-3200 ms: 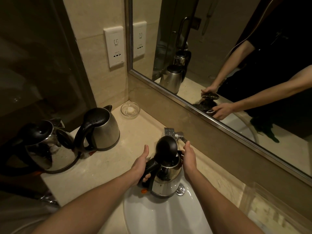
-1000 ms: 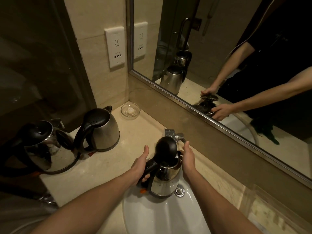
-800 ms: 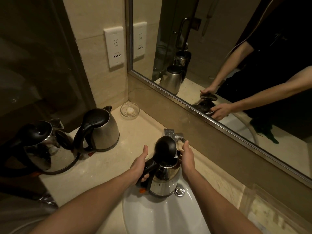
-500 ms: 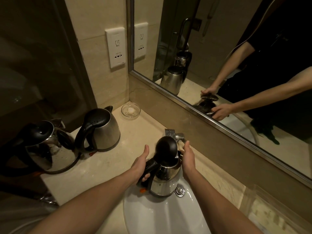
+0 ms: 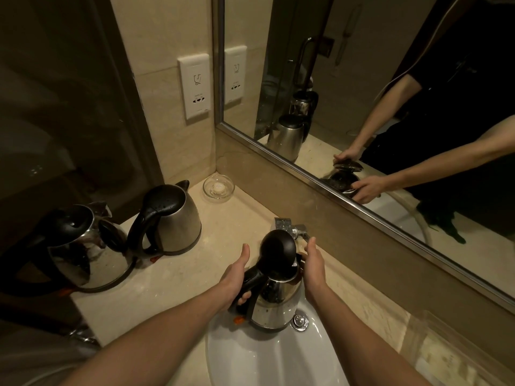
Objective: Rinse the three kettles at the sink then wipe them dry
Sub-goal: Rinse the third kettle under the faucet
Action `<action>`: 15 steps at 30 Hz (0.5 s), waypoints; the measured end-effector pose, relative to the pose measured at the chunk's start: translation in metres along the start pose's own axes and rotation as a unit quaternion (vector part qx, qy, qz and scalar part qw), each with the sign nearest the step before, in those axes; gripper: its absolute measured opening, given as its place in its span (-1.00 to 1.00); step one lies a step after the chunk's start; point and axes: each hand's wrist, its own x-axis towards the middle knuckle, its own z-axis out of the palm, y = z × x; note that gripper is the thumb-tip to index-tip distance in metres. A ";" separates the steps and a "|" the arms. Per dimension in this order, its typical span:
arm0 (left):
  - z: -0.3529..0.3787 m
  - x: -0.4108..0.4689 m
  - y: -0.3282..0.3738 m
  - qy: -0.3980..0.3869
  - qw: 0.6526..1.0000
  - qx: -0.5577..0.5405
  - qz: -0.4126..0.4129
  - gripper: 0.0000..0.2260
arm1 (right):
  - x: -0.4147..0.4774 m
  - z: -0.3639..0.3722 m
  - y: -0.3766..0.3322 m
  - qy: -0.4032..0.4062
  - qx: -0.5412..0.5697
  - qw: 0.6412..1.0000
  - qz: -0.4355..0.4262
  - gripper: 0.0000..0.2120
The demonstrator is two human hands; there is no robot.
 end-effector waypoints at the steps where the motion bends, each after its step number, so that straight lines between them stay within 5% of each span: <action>1: 0.000 -0.001 0.000 0.000 1.000 0.001 -0.001 -0.26 | 0.000 0.000 0.000 0.001 -0.001 1.000 0.000 -0.19; 15: 0.002 -0.001 0.001 0.009 1.000 0.001 -0.002 -0.25 | 0.001 -0.001 0.002 0.007 -0.022 1.000 -0.013 -0.35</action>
